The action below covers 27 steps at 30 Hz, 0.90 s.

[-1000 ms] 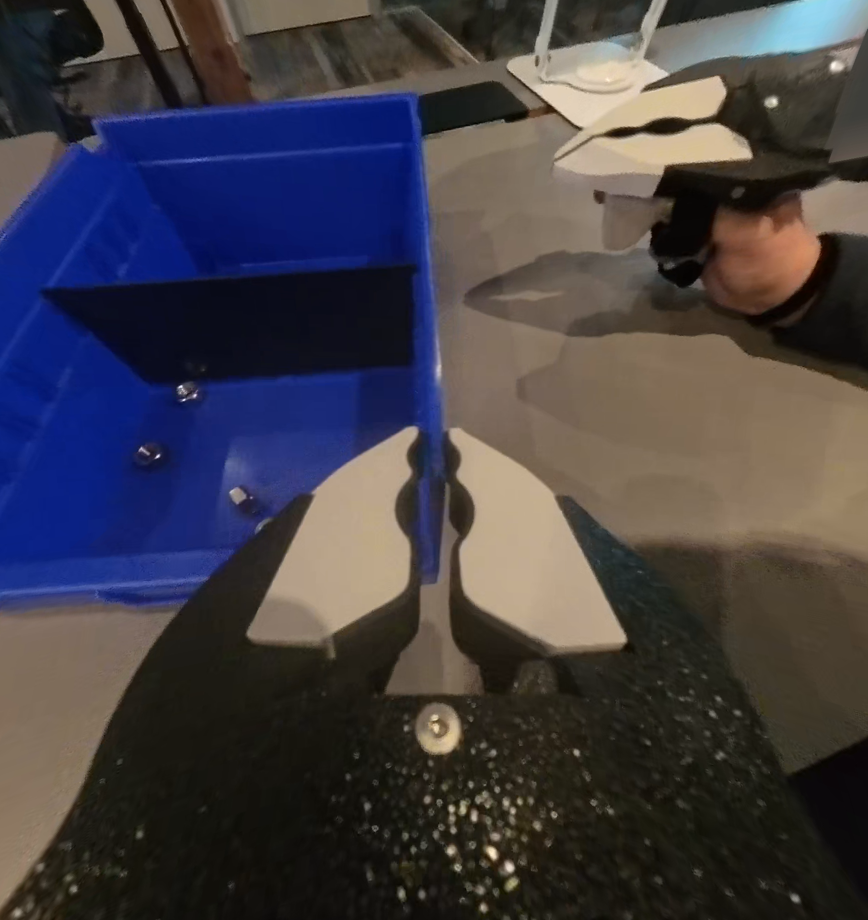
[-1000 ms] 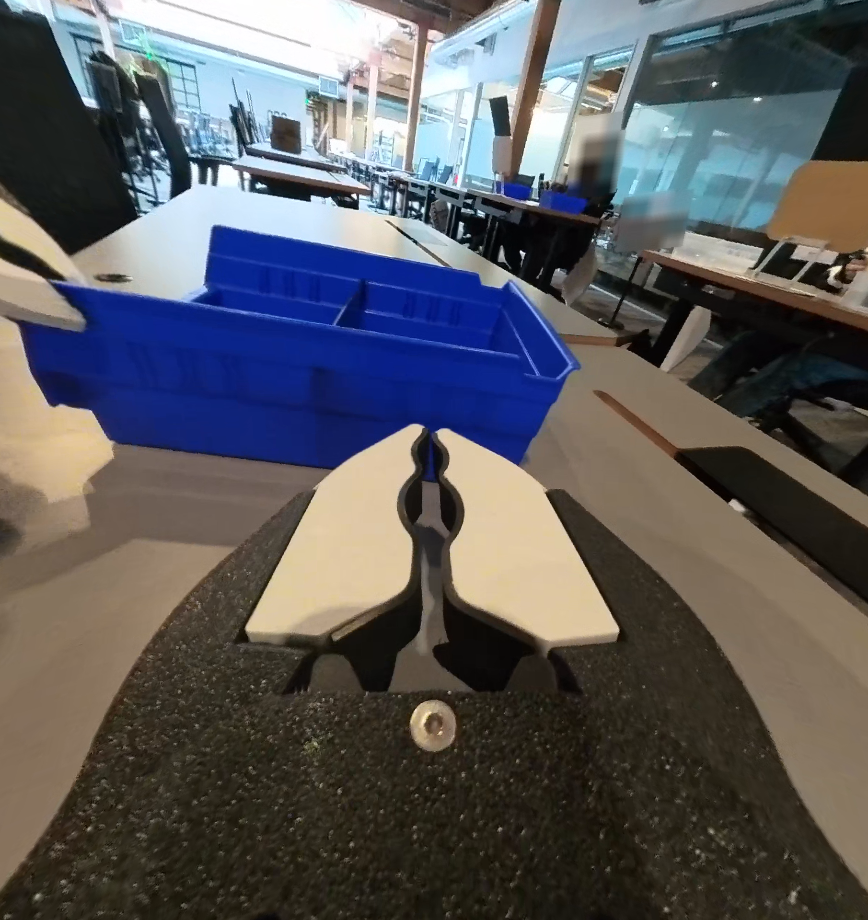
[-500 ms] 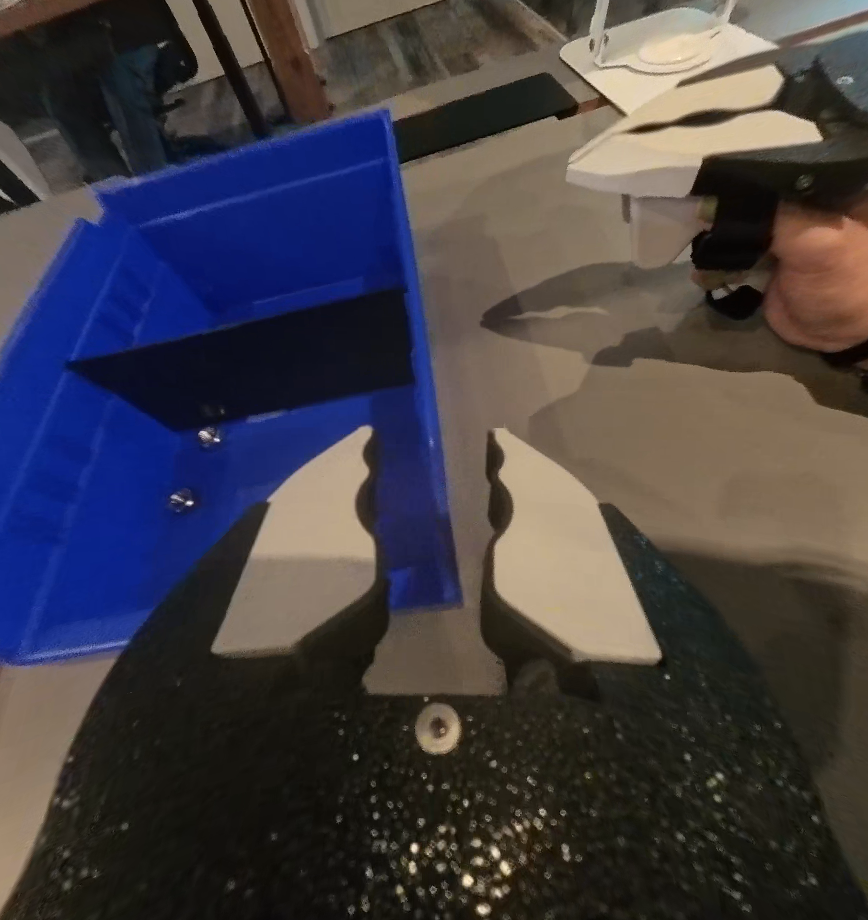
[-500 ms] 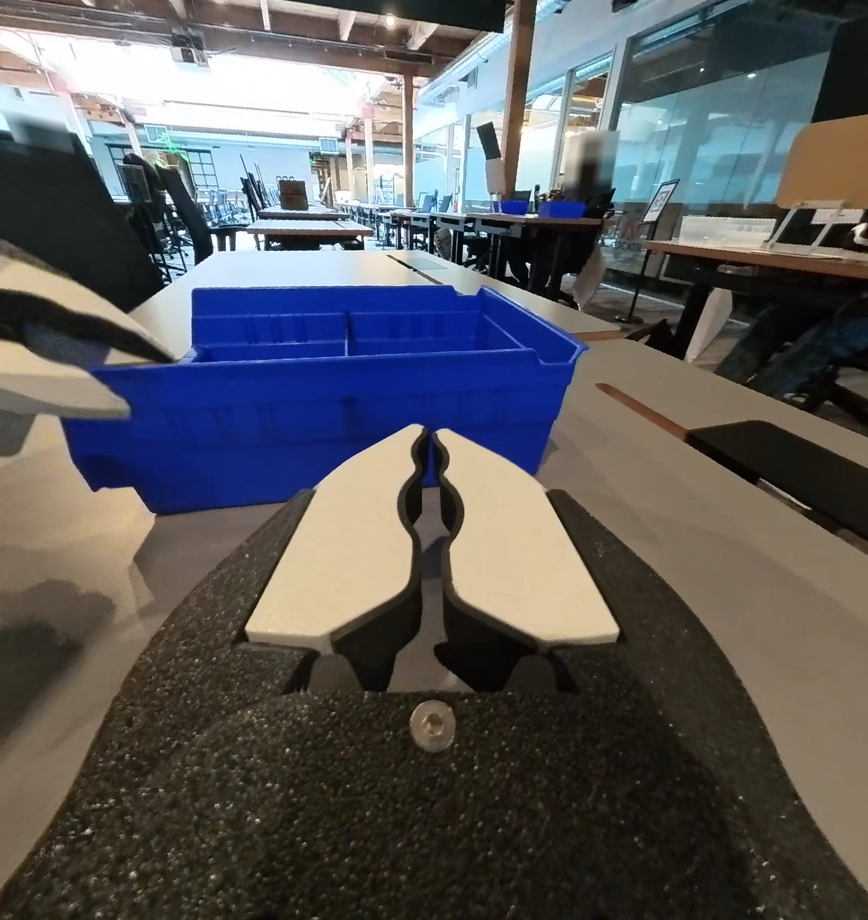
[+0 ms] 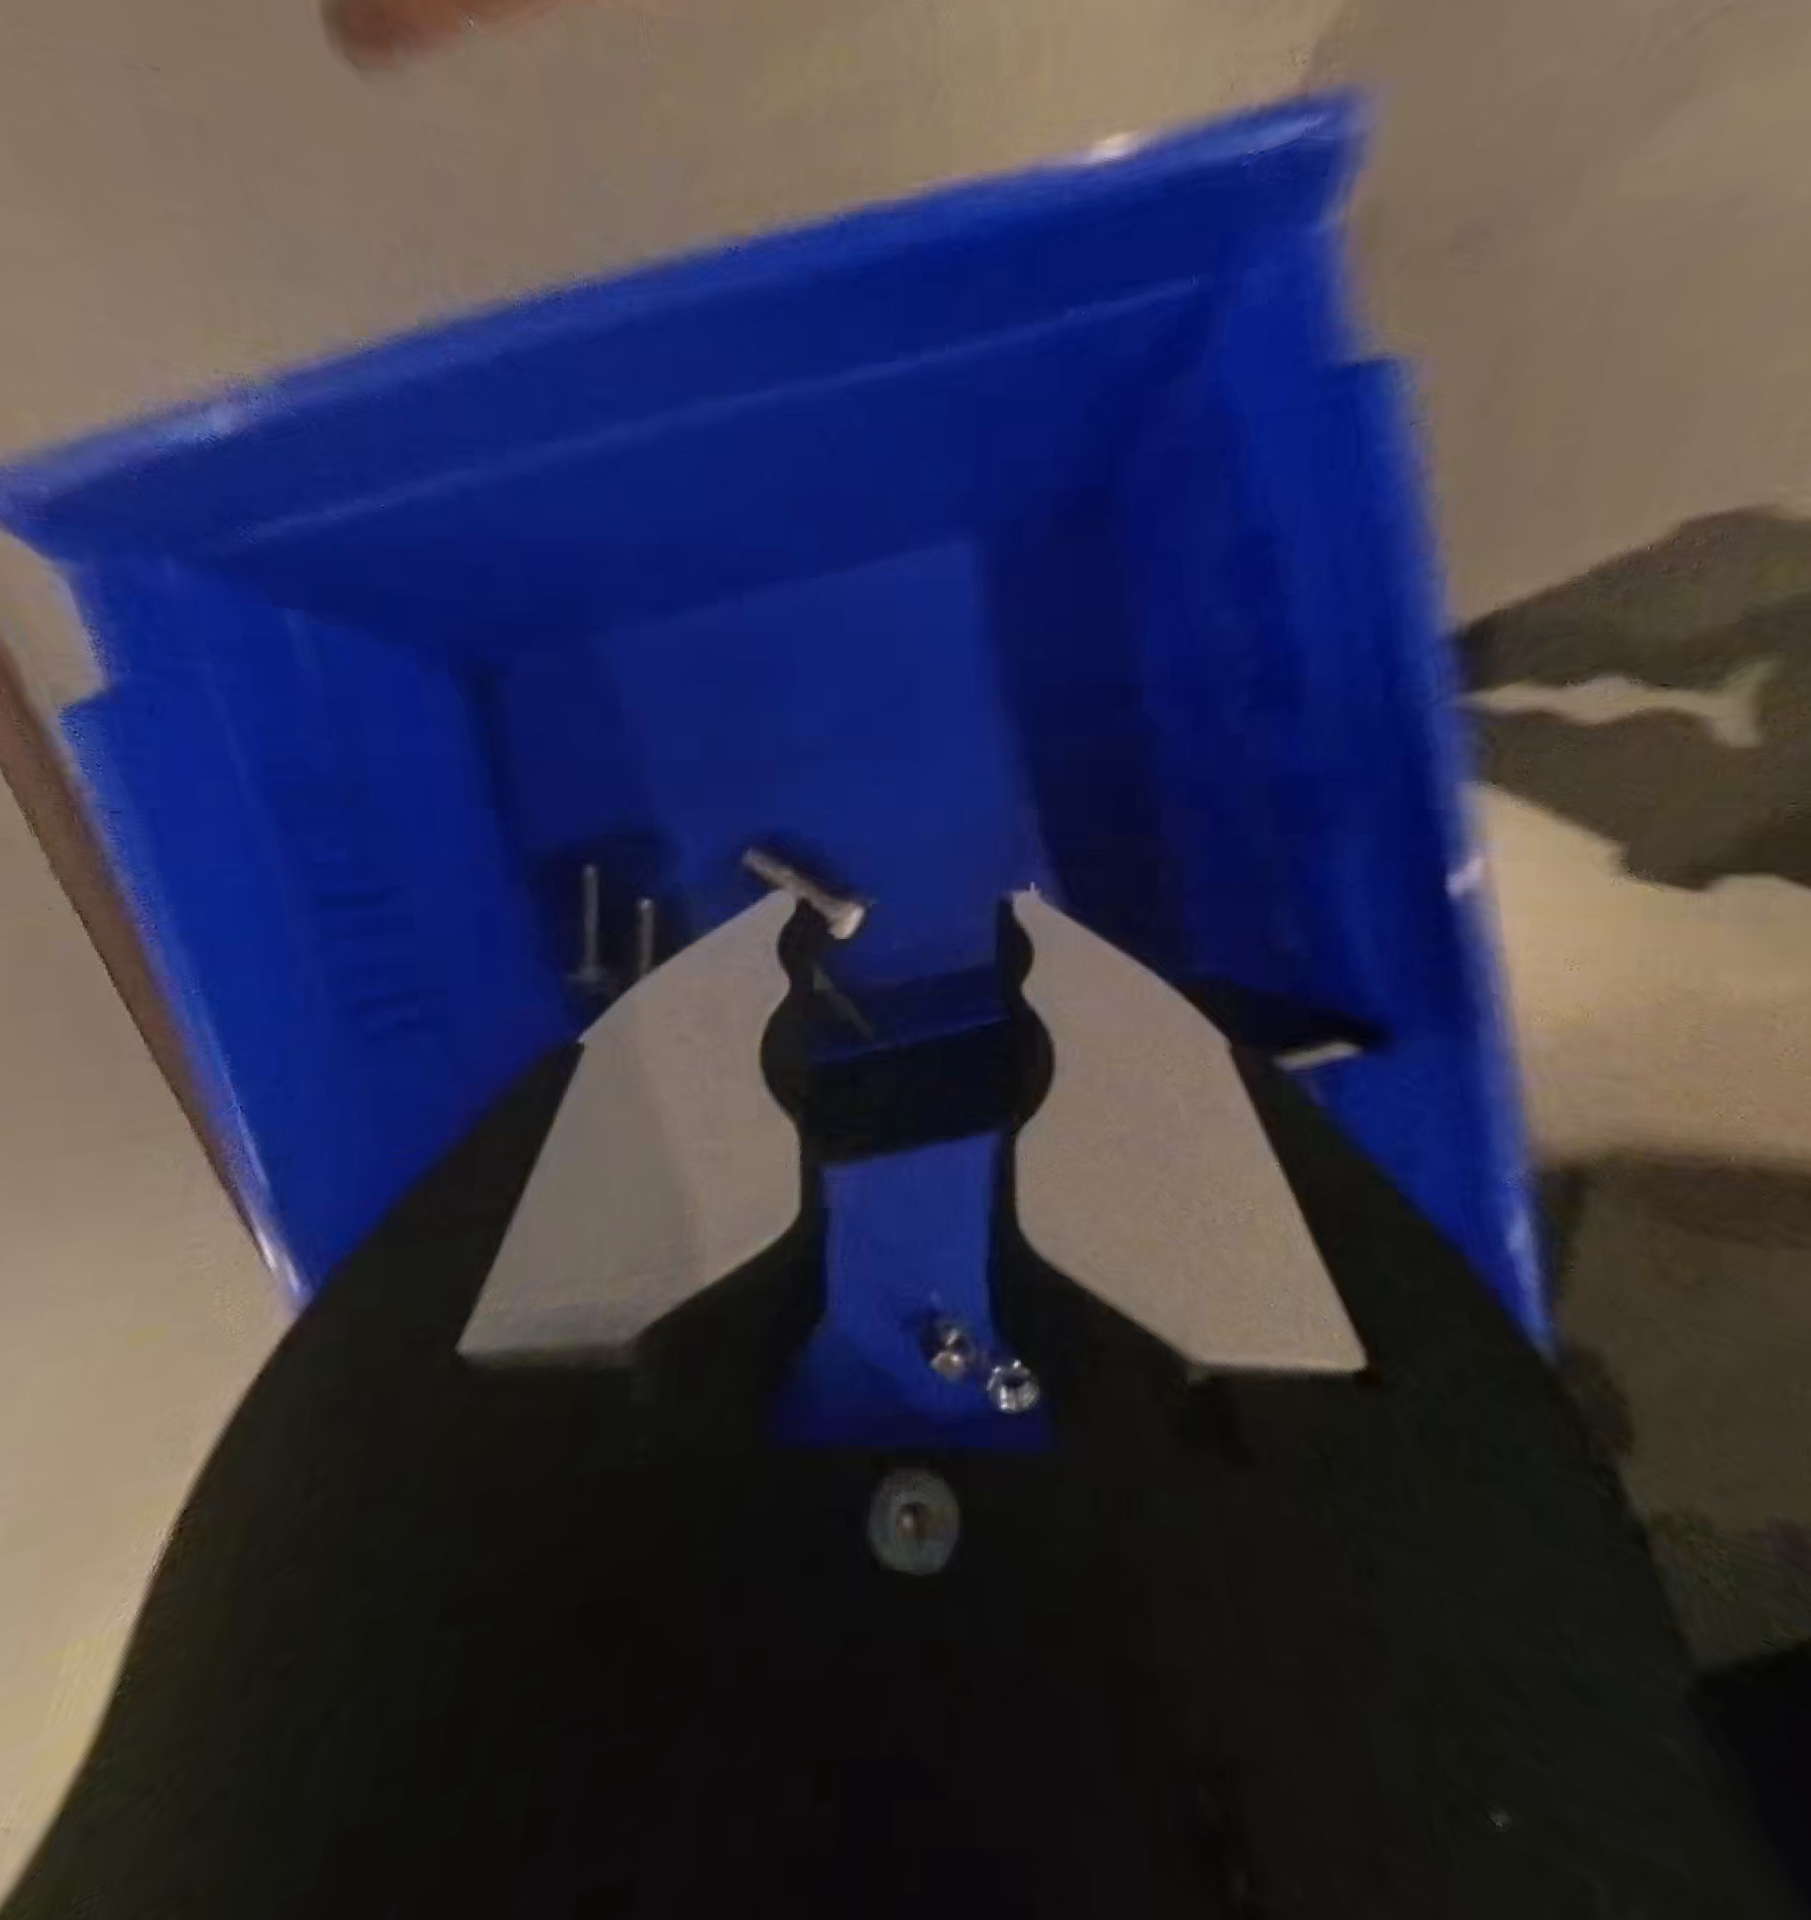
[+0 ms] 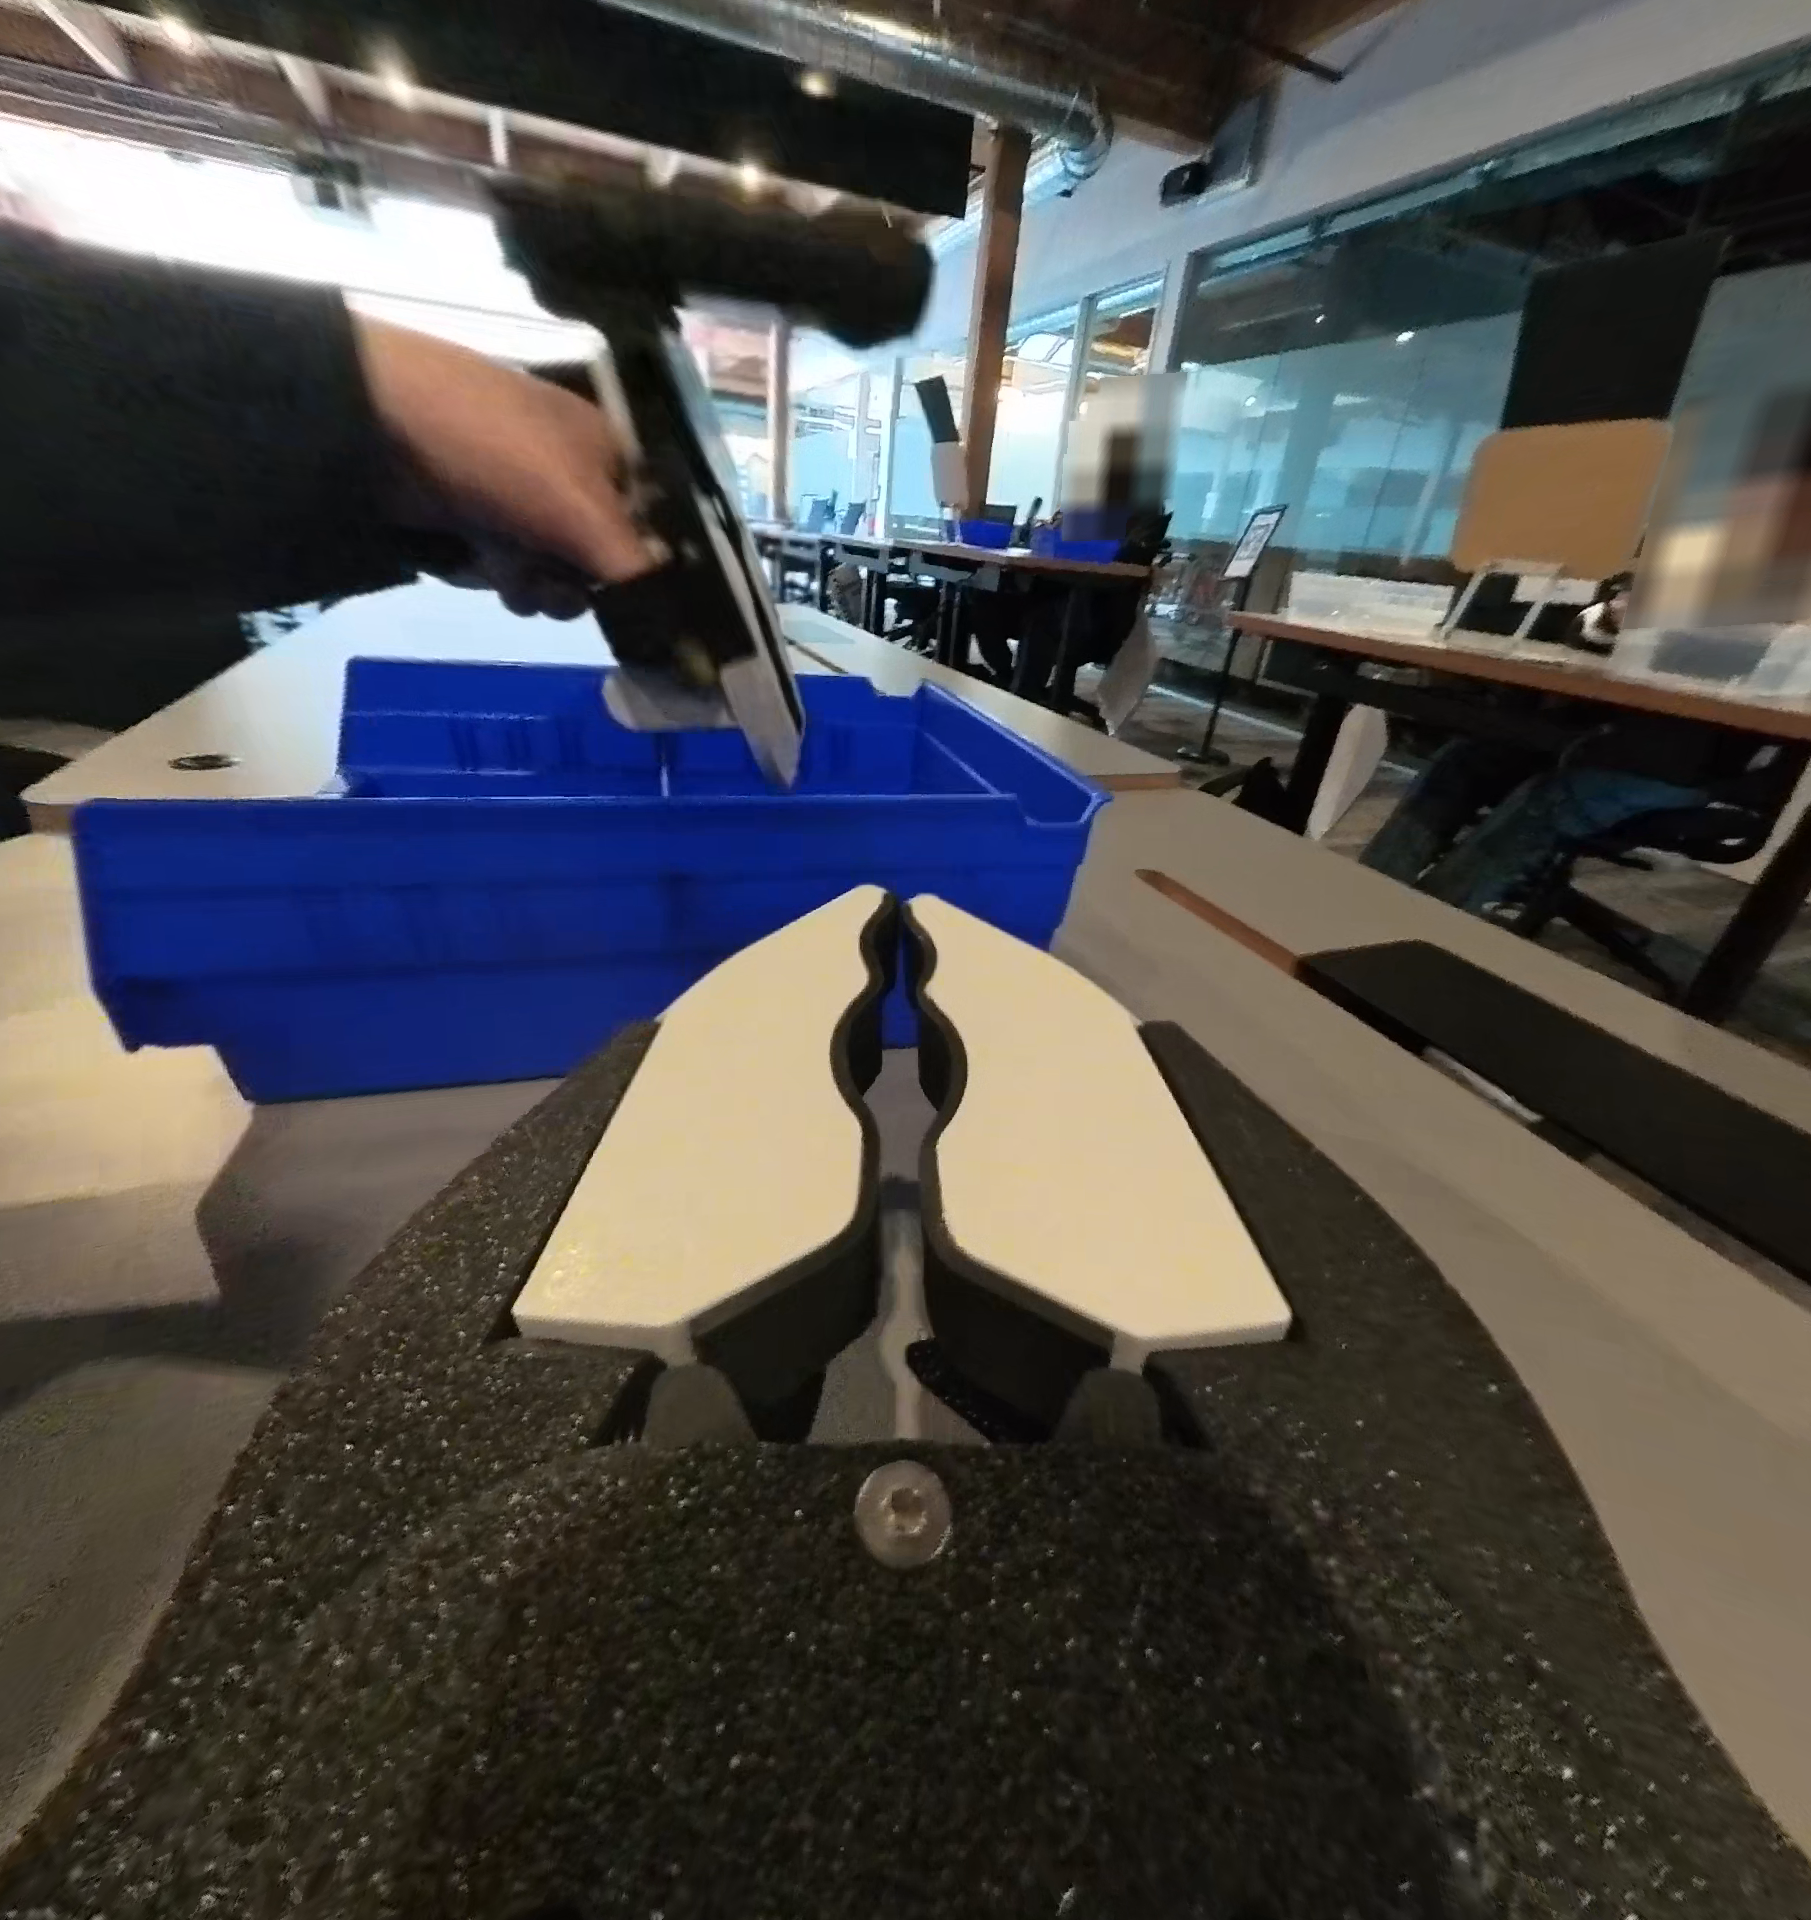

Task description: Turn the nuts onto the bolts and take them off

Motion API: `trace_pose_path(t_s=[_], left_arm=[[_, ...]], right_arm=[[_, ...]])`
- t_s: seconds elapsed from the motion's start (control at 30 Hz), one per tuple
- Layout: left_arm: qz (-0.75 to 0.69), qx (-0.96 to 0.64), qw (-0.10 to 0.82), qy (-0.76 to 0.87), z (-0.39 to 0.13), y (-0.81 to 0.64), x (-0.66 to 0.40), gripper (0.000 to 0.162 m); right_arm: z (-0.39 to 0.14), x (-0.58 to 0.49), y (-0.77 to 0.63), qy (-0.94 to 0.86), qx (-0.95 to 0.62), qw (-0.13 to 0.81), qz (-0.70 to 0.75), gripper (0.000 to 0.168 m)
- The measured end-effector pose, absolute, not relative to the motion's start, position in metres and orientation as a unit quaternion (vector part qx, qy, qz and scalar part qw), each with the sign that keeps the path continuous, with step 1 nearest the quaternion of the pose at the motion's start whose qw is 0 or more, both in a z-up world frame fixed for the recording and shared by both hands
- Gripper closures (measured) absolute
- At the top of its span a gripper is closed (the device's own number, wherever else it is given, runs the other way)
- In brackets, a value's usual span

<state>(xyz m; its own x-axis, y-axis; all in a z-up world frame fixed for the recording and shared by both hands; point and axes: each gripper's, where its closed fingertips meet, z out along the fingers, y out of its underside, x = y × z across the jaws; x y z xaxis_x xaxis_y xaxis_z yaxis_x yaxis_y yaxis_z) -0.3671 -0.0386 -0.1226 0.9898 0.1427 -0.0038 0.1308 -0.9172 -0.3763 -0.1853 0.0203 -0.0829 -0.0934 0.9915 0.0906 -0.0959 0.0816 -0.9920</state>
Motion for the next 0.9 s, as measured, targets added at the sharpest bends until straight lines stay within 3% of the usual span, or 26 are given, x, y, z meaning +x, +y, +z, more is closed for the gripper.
trace_pose_path(t_s=[0.03,0.17,0.47,0.6,0.77,0.9], left_arm=[[0.009,-0.984,0.154,-0.084,-0.134,-0.038,-0.374,0.128],[-0.019,-0.992,0.045,-0.112,-0.165,-0.039,-0.38,0.131],[-0.025,-0.988,-0.037,-0.148,-0.195,-0.041,-0.394,0.136],[-0.028,-0.987,-0.046,-0.148,-0.202,-0.04,-0.394,0.148],[-0.024,-0.991,-0.056,-0.123,-0.2,-0.04,-0.392,0.151],[0.004,-0.994,0.013,-0.106,-0.173,-0.029,-0.396,0.153]], right_arm=[[-0.08,-0.179,0.023,-0.519,-0.427,0.532,0.515,0.168],[-0.076,-0.148,0.026,-0.521,-0.415,0.571,0.48,0.168],[-0.076,-0.098,0.031,-0.52,-0.415,0.598,0.447,0.168],[-0.077,-0.087,0.029,-0.522,-0.417,0.6,0.439,0.168],[-0.077,-0.071,0.023,-0.529,-0.413,0.606,0.426,0.168],[-0.077,-0.056,0.021,-0.527,-0.413,0.61,0.424,0.168]])
